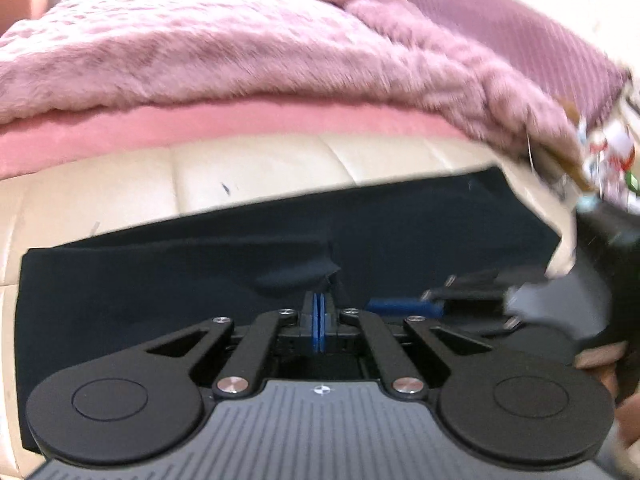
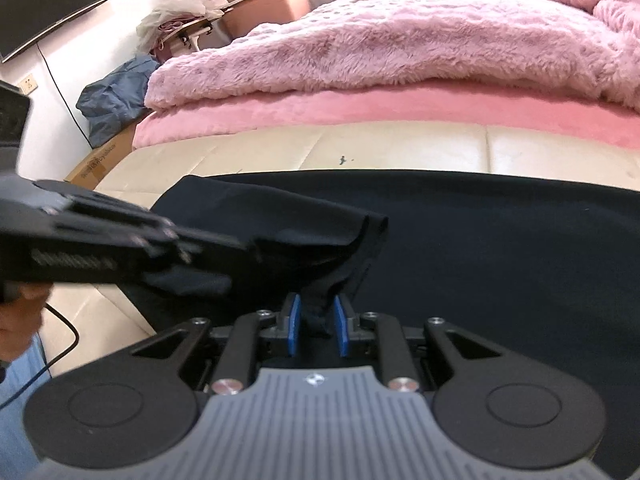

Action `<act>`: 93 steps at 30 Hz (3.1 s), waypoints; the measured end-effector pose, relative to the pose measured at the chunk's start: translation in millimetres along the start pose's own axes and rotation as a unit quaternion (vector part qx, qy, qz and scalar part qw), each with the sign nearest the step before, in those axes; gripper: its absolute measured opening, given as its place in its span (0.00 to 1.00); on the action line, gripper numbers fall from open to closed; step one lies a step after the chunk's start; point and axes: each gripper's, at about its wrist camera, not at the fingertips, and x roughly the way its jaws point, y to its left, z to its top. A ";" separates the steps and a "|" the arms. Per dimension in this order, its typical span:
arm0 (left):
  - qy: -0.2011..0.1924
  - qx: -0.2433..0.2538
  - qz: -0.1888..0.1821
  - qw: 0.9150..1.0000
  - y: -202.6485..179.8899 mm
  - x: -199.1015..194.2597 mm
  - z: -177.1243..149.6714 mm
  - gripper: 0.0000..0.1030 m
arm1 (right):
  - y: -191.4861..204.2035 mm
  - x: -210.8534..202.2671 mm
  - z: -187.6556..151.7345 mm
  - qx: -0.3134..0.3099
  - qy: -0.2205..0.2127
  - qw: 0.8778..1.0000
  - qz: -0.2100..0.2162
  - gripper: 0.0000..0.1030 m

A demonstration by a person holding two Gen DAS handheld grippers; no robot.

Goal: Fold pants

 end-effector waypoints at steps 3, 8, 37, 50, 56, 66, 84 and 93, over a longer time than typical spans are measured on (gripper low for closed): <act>-0.015 -0.022 -0.013 1.000 4.5 -10.0 8.4 0.00 | -5.0 16.5 3.4 0.017 0.015 1.000 0.006 0.15; -0.031 -0.023 -0.023 0.999 0.8 -18.9 20.1 0.00 | -5.1 11.2 5.6 0.024 0.003 1.000 0.020 0.00; 0.084 -0.084 -0.070 0.990 9.1 42.7 -4.9 0.19 | -17.0 -7.3 -4.9 0.082 0.038 0.996 0.006 0.19; 0.057 -0.090 0.022 0.994 64.3 39.6 -8.3 0.17 | -43.8 30.0 8.0 0.227 0.015 0.973 0.044 0.35; 0.053 -0.086 0.014 0.995 58.2 50.7 -6.8 0.17 | -59.3 45.7 2.2 0.288 -0.002 0.954 0.080 0.12; -0.032 -0.108 0.032 0.993 65.3 -7.2 -1.7 0.17 | -33.1 14.8 34.5 0.254 -0.032 0.963 0.080 0.00; -0.063 -0.092 0.073 0.991 64.1 -35.2 6.8 0.17 | -112.4 -211.1 147.7 0.125 -0.069 0.986 -0.085 0.00; -0.010 -0.058 0.060 0.996 32.8 24.2 17.0 0.17 | -235.1 -213.5 102.7 0.172 -0.029 0.972 -0.157 0.00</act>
